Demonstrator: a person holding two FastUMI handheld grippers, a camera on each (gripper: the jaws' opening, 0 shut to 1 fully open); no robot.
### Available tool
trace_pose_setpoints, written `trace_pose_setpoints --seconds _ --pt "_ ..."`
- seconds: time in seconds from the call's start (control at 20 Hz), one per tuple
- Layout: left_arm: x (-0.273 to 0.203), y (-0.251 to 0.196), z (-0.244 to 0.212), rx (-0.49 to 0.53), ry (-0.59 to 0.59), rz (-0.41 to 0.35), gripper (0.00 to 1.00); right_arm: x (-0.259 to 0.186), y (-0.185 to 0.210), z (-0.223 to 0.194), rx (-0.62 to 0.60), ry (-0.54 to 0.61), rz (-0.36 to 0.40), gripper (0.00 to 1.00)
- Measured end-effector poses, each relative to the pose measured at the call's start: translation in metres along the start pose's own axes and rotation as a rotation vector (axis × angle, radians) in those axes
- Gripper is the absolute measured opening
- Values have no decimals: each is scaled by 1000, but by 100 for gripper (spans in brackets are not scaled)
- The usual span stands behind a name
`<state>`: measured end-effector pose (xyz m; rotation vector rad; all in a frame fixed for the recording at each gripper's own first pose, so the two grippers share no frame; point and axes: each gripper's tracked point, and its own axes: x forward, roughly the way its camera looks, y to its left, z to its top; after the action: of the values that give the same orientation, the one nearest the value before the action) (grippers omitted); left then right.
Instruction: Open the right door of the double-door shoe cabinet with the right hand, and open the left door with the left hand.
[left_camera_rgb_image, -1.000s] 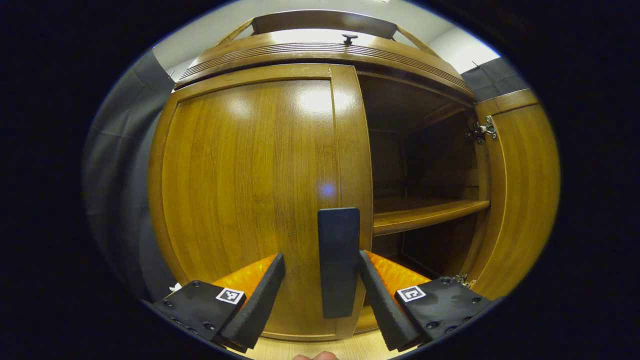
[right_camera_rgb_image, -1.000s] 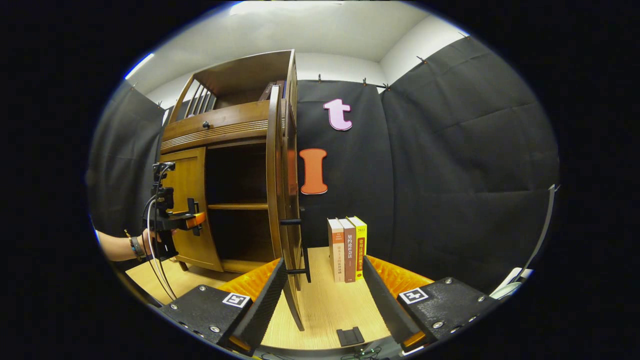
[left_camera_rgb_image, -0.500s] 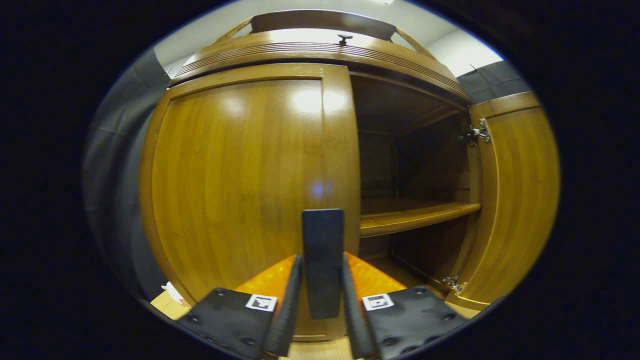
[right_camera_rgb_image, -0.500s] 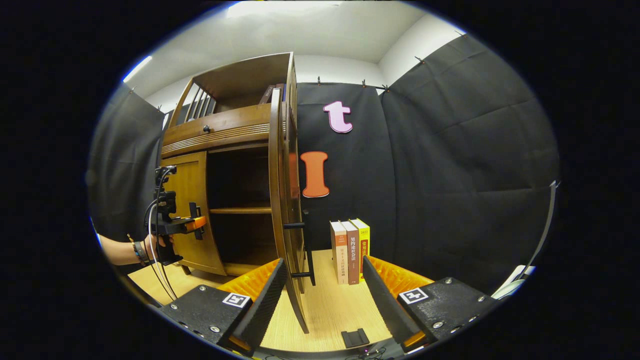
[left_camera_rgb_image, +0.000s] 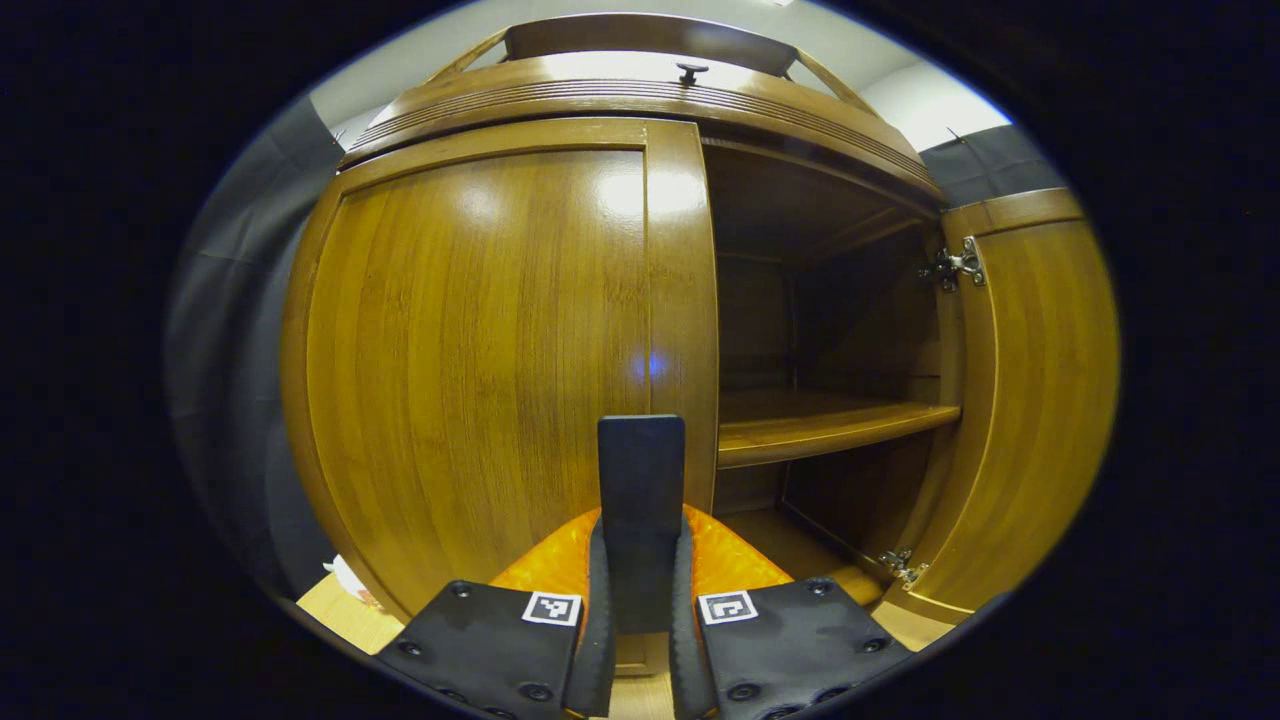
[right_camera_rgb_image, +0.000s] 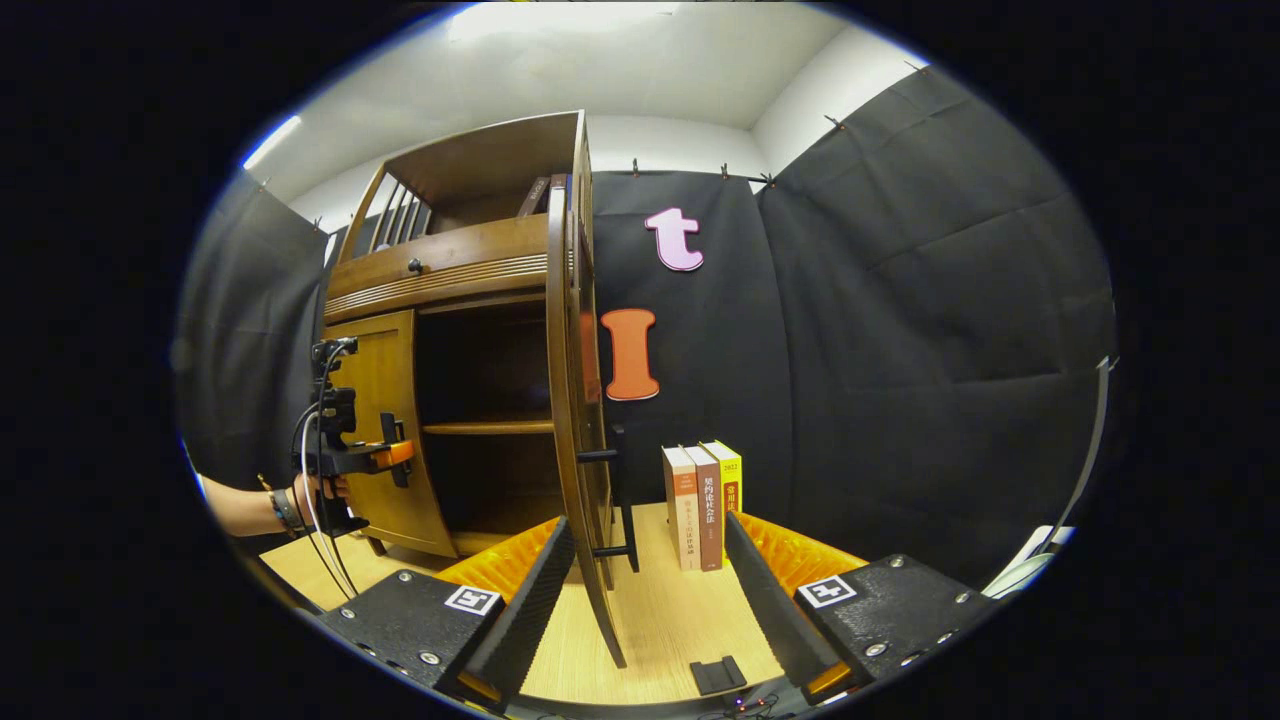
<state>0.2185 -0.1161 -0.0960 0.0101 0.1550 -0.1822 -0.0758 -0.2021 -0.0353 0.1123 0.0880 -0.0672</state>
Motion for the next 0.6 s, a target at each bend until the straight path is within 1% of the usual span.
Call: trace_pose_setpoints --seconds 0.2,0.6 --pt "-41 3 -1 0 6 -13 29 -1 5 -1 -6 3 8 93" --pt "-118 26 0 -12 35 9 28 3 17 -1 -25 7 31 93"
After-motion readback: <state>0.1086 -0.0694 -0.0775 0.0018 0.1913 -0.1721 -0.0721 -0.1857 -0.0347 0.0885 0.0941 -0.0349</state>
